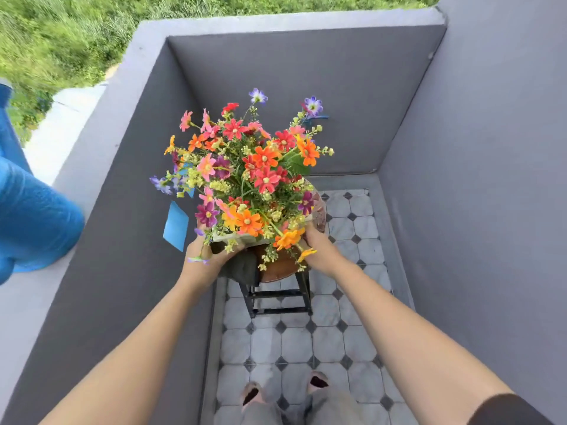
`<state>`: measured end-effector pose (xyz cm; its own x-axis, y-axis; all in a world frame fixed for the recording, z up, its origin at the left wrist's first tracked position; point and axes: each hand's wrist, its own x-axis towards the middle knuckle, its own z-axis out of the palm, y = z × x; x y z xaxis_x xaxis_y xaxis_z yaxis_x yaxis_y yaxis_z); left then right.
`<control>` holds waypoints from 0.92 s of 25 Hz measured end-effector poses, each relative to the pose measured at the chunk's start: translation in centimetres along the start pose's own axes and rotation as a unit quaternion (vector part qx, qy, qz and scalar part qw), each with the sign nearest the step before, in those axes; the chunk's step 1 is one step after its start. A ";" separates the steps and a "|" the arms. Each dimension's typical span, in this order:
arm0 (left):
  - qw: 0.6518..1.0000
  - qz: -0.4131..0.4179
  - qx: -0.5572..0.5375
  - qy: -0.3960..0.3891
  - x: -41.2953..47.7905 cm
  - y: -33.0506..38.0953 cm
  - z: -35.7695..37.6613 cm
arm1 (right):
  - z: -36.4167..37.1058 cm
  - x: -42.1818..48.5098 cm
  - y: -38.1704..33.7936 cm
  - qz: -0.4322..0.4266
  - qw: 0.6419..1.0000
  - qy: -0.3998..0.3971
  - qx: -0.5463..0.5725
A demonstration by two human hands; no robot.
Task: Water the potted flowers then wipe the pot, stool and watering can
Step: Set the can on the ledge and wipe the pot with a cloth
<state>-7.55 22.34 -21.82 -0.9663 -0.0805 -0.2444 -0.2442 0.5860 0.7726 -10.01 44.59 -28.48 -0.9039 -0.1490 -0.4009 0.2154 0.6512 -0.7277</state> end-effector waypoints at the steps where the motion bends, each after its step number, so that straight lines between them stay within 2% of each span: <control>1: 1.000 0.003 -0.010 0.003 0.1 0.1 0.0 | 0.1 0.2 -0.1 -0.005 1.000 -0.003 0.005; 5: 0.998 0.016 -0.037 0.040 0.8 -0.2 -0.7 | 0.0 -0.2 -1.6 -0.006 0.998 0.008 0.069; 11: 0.997 0.024 -0.069 0.019 2.6 1.0 -3.4 | -1.5 1.1 -4.5 -0.024 0.997 0.025 0.076; 15: 0.996 0.027 -0.086 -0.004 3.2 1.0 -3.7 | -0.8 3.0 -3.6 -0.003 0.987 0.007 0.161; 18: 0.990 0.004 -0.144 0.008 3.4 0.4 -3.4 | -1.0 1.7 -5.1 -0.011 0.959 0.011 0.283; 20: 0.976 -0.026 -0.214 0.003 3.2 -0.1 -3.4 | -0.9 1.2 -5.6 -0.018 0.932 0.016 0.361; 23: 0.916 -0.074 -0.393 0.023 2.5 -0.5 -3.1 | -0.9 0.7 -6.5 -0.039 0.924 0.038 0.379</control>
<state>-10.05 19.39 -21.01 -0.9161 -0.1569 -0.3691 -0.3379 -0.1934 0.9211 -12.39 40.93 -23.53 -0.9449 -0.1011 -0.3115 0.3193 -0.0728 -0.9449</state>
